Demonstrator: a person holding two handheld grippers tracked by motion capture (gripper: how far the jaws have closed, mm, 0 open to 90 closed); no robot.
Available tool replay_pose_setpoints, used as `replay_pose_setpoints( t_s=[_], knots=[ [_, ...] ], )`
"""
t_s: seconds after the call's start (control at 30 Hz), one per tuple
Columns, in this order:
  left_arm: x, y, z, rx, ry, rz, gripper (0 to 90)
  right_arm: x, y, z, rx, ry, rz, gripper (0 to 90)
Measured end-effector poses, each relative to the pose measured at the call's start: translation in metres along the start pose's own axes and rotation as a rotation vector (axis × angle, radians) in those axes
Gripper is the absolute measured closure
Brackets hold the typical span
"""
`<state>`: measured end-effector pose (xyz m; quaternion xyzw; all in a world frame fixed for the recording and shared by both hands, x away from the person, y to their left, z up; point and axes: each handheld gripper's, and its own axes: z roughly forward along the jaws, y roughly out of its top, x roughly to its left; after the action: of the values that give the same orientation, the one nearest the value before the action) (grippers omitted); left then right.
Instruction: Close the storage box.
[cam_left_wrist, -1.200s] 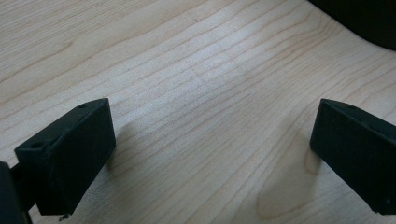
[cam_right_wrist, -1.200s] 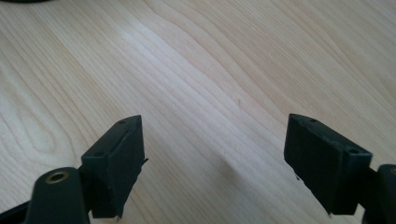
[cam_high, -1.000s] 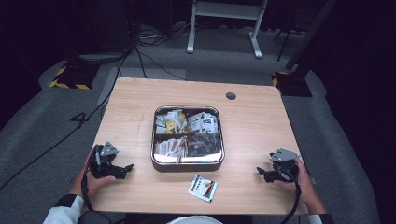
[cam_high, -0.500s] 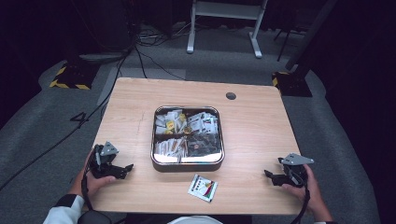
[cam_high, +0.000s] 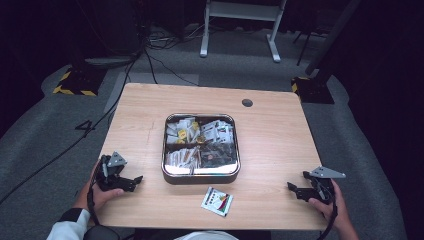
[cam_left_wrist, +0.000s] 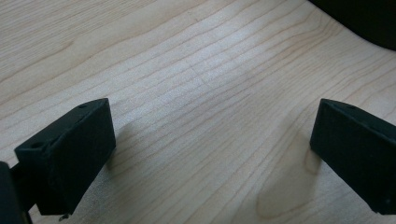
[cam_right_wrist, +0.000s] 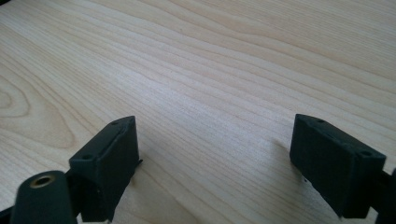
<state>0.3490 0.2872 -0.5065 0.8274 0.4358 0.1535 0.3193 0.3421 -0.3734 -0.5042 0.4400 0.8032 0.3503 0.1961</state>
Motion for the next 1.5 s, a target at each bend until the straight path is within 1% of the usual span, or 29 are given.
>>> replay_pose_setpoints(
  t_s=[0.37, 0.53, 1.5],
  knots=[
    [-0.0002, 0.0000, 0.0003, -0.003, 0.001, -0.002, 0.3, 0.0006, 0.0009, 0.0011, 0.003, -0.009, 0.008, 15.2],
    [0.0002, 0.0006, 0.0007, -0.002, 0.000, 0.003, 0.2, 0.0009, 0.0011, 0.0013, 0.003, -0.014, 0.011, 15.2],
    [0.0001, 0.0008, 0.0008, -0.002, 0.001, 0.001, 0.2, 0.0005, 0.0015, 0.0017, 0.002, -0.016, 0.013, 15.1]
  ],
)
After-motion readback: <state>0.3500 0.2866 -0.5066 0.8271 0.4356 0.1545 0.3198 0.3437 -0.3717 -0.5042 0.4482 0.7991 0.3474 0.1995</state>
